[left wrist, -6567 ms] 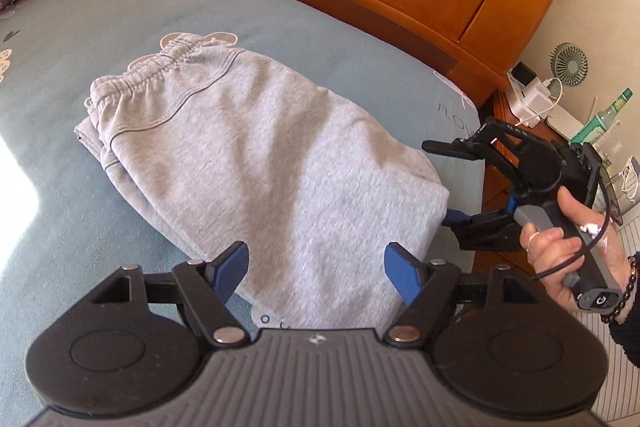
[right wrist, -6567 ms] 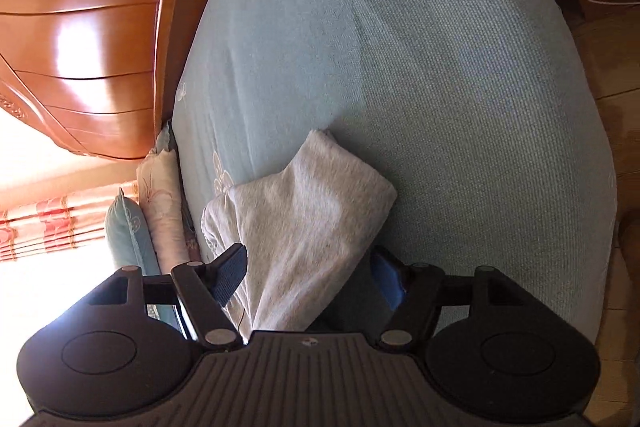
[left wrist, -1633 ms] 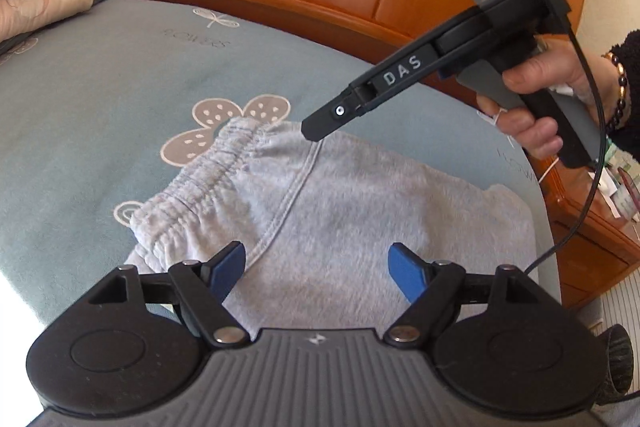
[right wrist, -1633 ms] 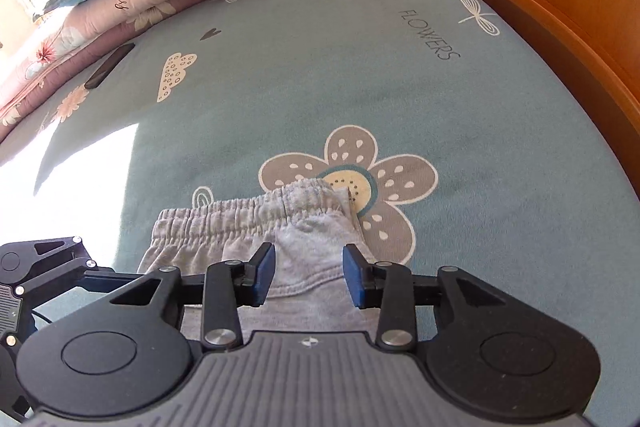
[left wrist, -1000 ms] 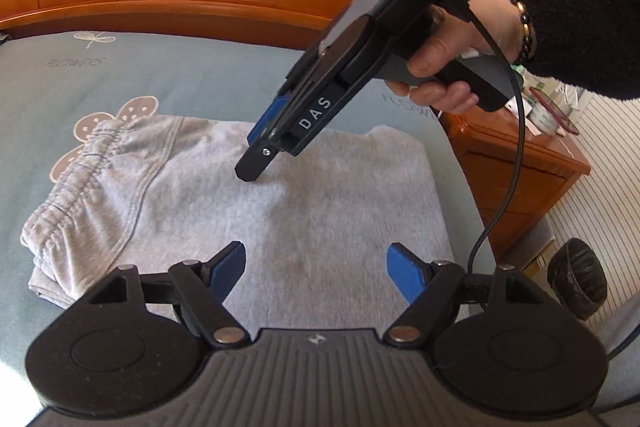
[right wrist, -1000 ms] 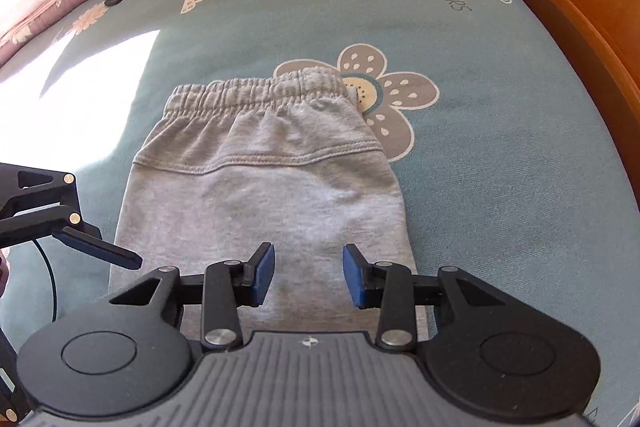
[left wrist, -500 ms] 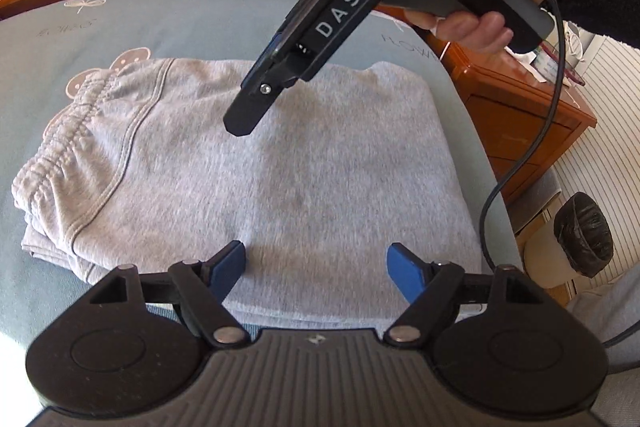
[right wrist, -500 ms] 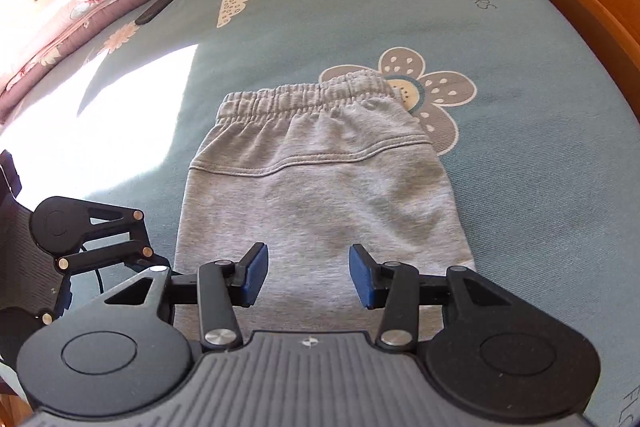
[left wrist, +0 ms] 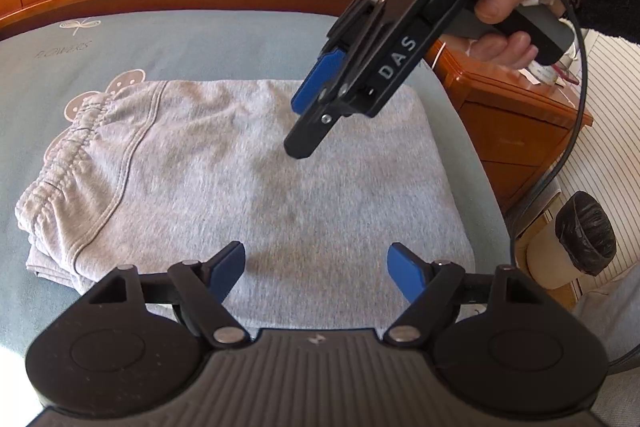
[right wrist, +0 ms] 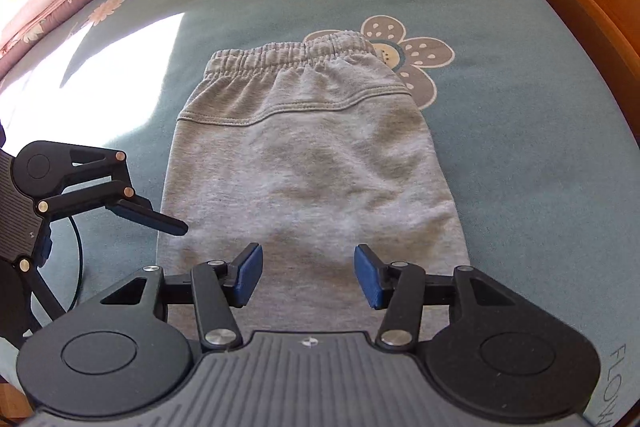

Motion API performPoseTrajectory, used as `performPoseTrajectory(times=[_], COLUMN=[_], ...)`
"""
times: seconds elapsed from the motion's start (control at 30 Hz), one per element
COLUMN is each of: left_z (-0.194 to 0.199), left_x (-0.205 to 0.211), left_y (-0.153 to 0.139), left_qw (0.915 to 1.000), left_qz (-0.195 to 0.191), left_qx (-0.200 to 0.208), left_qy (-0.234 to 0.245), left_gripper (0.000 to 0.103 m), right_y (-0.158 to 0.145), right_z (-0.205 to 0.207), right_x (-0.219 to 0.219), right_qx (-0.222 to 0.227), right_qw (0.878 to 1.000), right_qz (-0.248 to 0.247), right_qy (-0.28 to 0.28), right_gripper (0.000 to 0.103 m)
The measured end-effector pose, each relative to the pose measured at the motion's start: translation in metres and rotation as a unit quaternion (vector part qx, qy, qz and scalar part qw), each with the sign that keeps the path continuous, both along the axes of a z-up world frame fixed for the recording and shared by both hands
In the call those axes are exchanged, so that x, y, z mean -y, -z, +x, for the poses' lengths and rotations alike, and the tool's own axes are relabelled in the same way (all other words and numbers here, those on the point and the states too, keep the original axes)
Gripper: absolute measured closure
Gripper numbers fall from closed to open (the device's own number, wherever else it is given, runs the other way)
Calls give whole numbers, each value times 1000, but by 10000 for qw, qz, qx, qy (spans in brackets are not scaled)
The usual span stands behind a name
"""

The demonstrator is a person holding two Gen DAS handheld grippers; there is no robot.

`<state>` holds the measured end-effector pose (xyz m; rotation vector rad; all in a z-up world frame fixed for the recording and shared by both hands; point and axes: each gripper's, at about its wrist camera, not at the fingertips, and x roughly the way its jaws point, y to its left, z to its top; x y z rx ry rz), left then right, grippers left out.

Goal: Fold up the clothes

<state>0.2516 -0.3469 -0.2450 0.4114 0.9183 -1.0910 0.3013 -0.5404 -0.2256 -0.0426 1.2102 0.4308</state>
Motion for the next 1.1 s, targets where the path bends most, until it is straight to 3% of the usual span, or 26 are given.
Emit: performPoseTrajectory(times=[0.07,0.33,0.47,0.63,0.73,0.9,1.03,1.1], left_z=[-2,-35,-62,-90,-95,-95,-96,-101], left_x=[4,26,52,87,99,107,114,114], left_y=[2,-25,-21,3,16,0,18,15], left_qw=[9999,9994,9975,9922,9916,9919,9861,9867], left_qz=[90,-151,-252,28,356,261,648,724], left_qx=[25,-48,-351,-821,-930,-957,-1351,-1281], left_qy=[53,314,556,939,827,799,713,690], left_gripper=[25,25,25,24,25,25,25,25], right_y=[0,-2,0,1,3,5,6,5], right_z=[-7,-51,-73,-93,-106,-128,-140,-142], right_x=[8,38,48,77,94,114,121,123], right_qx=[-132,-399,-409,-408,-368,-381,-372,-333], right_qw=[9998,9987,9982,9970,9963,9935,9919,9916], right_qz=[-71,-130,-215,-132,-150,9,128,218], right_qy=[91,301,384,639,762,1068,1204,1230], right_gripper=[47,47,47,47,47,47,47,47])
